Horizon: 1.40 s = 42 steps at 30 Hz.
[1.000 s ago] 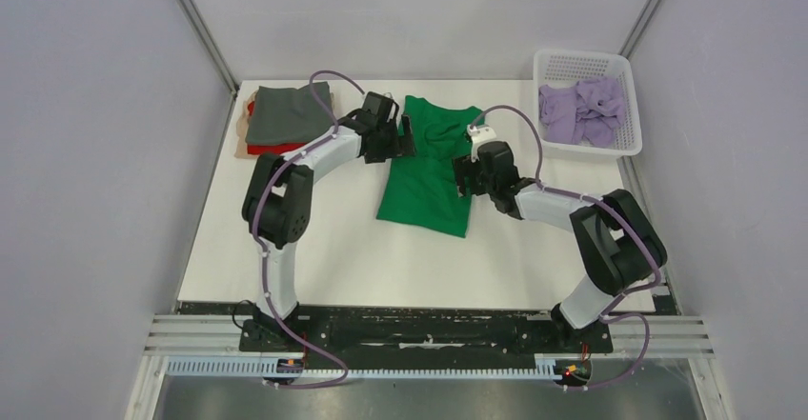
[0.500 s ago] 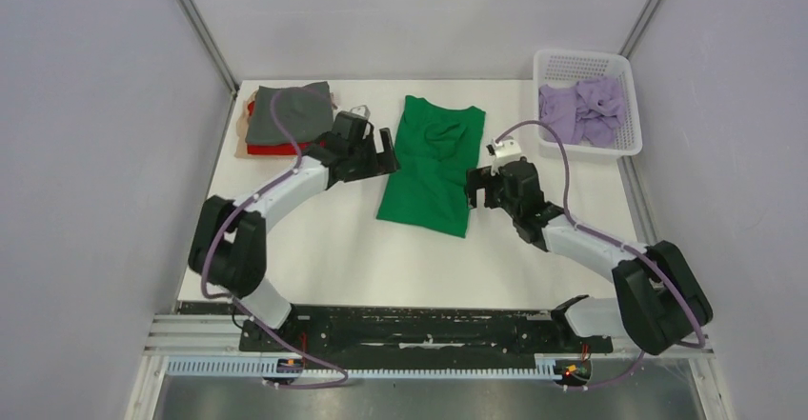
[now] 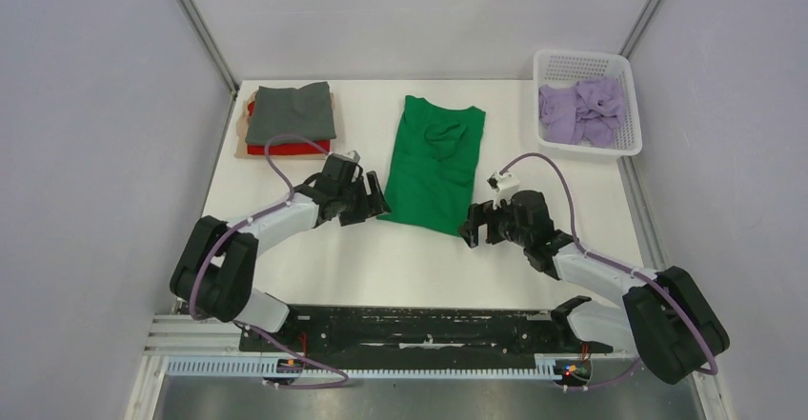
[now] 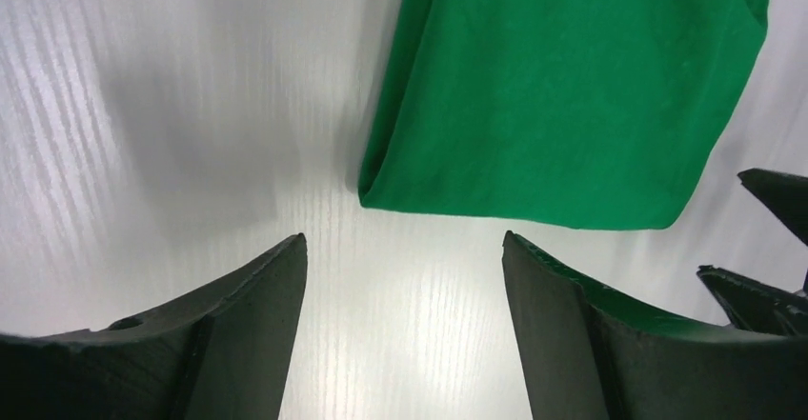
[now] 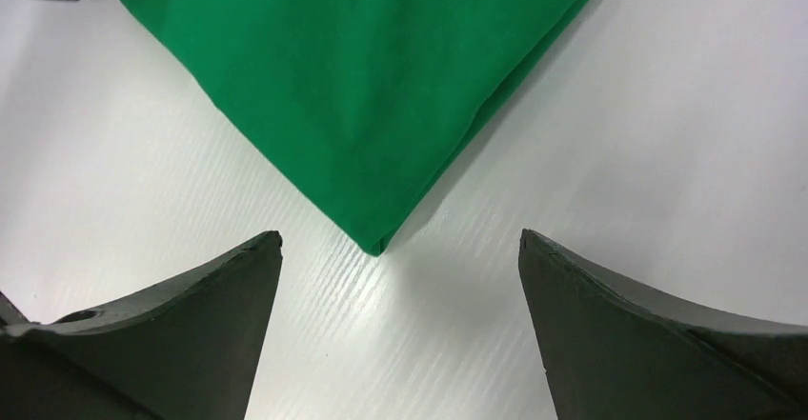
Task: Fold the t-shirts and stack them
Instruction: Grab one side of the 2/3 rectangular tshirt with both arms
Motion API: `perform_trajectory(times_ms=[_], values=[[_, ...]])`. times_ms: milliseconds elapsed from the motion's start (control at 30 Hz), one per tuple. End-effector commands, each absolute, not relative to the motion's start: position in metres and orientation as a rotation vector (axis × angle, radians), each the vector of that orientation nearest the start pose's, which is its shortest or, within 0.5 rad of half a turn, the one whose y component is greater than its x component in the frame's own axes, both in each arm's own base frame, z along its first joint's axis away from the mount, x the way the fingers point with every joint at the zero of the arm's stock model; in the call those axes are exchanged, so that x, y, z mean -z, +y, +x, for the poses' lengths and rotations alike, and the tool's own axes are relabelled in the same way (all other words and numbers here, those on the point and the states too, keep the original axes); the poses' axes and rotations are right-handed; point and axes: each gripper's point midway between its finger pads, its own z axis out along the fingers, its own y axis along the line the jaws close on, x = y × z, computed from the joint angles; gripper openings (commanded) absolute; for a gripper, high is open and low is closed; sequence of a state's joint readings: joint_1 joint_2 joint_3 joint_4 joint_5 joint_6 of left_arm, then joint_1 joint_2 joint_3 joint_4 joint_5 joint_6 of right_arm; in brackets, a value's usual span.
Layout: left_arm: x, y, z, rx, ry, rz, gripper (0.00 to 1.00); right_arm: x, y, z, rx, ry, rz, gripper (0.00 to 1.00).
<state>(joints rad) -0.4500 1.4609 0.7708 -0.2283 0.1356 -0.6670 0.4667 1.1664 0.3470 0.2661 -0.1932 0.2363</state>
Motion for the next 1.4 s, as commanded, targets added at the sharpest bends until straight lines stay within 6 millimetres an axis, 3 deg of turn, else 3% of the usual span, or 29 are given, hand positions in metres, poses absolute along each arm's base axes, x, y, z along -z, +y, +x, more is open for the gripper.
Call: perform_trajectory(times_ms=[0, 300, 567, 867, 1000, 1100, 1167, 1267, 1367], values=[[-0.052, -0.209, 0.297, 0.707, 2.559, -0.239, 0.76, -0.056, 0.187, 0.252, -0.656, 2.147, -0.396, 0.96], [-0.021, -0.216, 0.292, 0.681, 2.657, -0.244, 0.59, -0.042, 0.189, 0.253, -0.543, 2.208, -0.463, 0.87], [-0.016, -0.223, 0.287, 0.716, 2.682, -0.261, 0.02, -0.028, 0.196, 0.249, -0.468, 2.259, -0.569, 0.78], [-0.017, -0.224, 0.286, 0.728, 2.672, -0.272, 0.02, -0.021, 0.209, 0.25, -0.356, 2.248, -0.663, 0.61], [-0.016, -0.223, 0.285, 0.724, 2.676, -0.279, 0.02, -0.016, 0.213, 0.251, -0.331, 2.264, -0.671, 0.44], [-0.018, -0.223, 0.285, 0.726, 2.67, -0.281, 0.02, -0.013, 0.214, 0.25, -0.32, 2.271, -0.674, 0.36], [-0.02, -0.221, 0.284, 0.723, 2.662, -0.287, 0.02, -0.01, 0.212, 0.248, -0.316, 2.288, -0.674, 0.24], [-0.029, -0.218, 0.278, 0.737, 2.629, -0.304, 0.02, -0.014, 0.217, 0.238, -0.361, 2.287, -0.695, 0.07], [-0.051, -0.21, 0.266, 0.761, 2.57, -0.312, 0.02, -0.028, 0.235, 0.215, -0.538, 2.256, -0.782, 0.02]])
